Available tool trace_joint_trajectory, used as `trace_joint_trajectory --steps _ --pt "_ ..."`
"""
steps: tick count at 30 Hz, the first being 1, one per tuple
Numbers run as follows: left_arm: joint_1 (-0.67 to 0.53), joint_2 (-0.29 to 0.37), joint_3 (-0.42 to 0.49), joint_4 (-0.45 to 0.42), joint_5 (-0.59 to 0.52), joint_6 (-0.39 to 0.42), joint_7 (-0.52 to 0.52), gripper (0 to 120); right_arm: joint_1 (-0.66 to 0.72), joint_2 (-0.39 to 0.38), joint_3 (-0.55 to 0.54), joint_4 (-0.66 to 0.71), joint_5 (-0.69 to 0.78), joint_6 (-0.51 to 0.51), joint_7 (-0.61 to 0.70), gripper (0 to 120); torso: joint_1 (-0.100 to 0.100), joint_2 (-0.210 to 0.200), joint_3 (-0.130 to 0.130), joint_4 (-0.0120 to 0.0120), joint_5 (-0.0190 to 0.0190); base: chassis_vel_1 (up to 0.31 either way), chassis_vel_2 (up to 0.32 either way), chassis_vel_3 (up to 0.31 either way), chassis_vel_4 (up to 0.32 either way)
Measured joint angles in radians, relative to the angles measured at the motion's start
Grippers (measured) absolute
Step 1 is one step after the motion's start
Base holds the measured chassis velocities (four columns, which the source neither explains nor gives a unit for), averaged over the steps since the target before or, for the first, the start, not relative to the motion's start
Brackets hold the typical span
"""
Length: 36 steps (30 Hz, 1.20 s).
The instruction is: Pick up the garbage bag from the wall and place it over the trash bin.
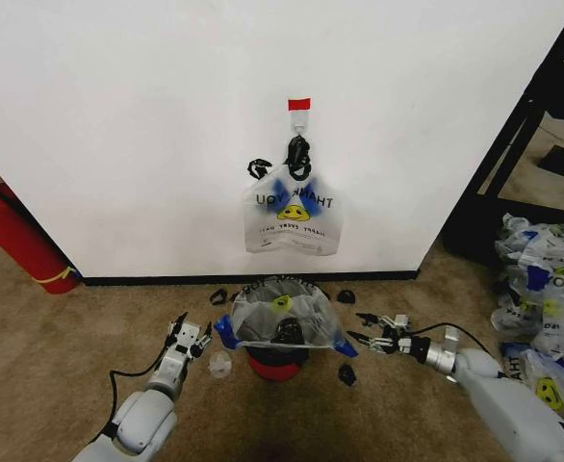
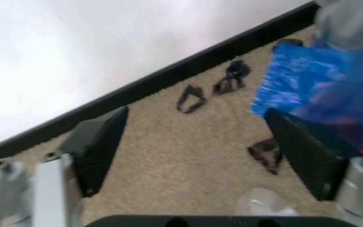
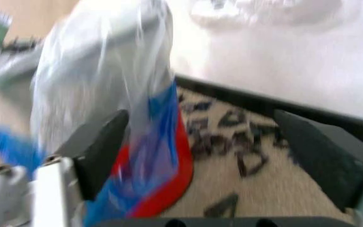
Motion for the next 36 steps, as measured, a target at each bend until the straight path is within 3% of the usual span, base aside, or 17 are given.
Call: trace_joint_trajectory --steps 5,11,15,17,21,24,36 --pt "0.026 -0.004 -0.009 -0.024 0.008 -0.002 -0.009 100 -0.005 0.0 0.009 0.043 -0.036 0.038 0.034 100 0.0 0.0 0.0 0.0 0.0004 0.0 0.0 0.0 0.0" --pt "0.079 0.045 -0.062 -0.065 0.084 -0.029 -0.033 100 -0.016 -0.094 0.055 0.15 -0.064 0.075 0.069 100 0.0 0.0 0.0 -0.0002 0.0001 0.0 0.0 0.0 0.0" --pt "0.193 0.127 -0.11 -0.107 0.228 -0.074 0.029 100 -0.16 -0.208 0.125 0.411 -0.033 0.043 -0.012 100 0.0 0.0 0.0 -0.0006 0.0 0.0 0.0 0.0 0.0" --pt "0.243 0.15 -0.112 -0.135 0.263 -0.104 0.071 100 -0.219 -0.225 0.142 0.494 -0.064 0.038 -0.049 100 0.0 0.0 0.0 -0.0004 -0.0004 0.0 0.0 0.0 0.0" --pt "0.265 0.148 -0.096 -0.158 0.307 -0.161 0.143 100 -0.291 -0.199 0.138 0.554 -0.137 0.068 -0.06 100 0.0 0.0 0.0 -0.0002 0.0001 0.0 0.0 0.0 0.0" --pt "0.218 0.122 -0.069 -0.139 0.344 -0.201 0.194 100 -0.309 -0.152 0.133 0.529 -0.217 0.115 -0.054 100 0.0 0.0 0.0 -0.0004 0.0003 0.0 0.0 0.0 0.0" --pt "0.122 0.065 -0.039 -0.073 0.341 -0.214 0.234 97 -0.296 -0.085 0.108 0.44 -0.303 0.209 0.045 99 0.0 0.0 0.0 -0.0003 0.0 0.0 0.0 0.0 0.0"
